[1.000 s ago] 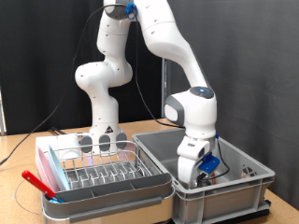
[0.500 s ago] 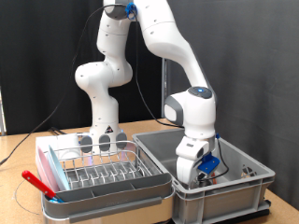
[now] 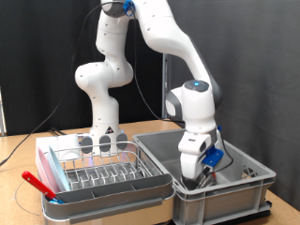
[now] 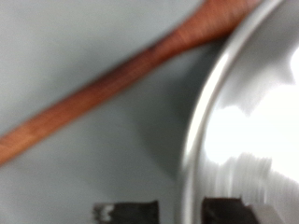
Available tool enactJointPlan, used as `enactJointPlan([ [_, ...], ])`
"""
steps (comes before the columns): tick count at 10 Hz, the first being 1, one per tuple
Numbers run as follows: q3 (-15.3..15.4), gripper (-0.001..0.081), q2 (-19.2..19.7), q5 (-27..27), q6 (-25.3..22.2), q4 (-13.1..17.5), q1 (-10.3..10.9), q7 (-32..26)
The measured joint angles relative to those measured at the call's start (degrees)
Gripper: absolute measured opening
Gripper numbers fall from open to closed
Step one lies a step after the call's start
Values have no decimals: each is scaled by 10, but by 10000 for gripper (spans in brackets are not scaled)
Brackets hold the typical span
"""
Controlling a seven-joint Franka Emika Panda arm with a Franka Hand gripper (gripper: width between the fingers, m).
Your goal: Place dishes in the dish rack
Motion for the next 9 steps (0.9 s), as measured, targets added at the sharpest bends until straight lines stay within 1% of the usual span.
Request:
enactJointPlan([
  [1,8,93,-17,25,-6,-2,-5,-26],
  [2,13,93,-36,45,-14,-4,-9,-45],
  [3,14,62,-56,58,-27,-6,-10,-58],
  [4,14,62,-76,65,-41,-8,-10,-62],
  [7,12,51,-126,66,-82,-14,-10,-62],
  [9,9,51,-152,64,-118,-19,-13,-37],
])
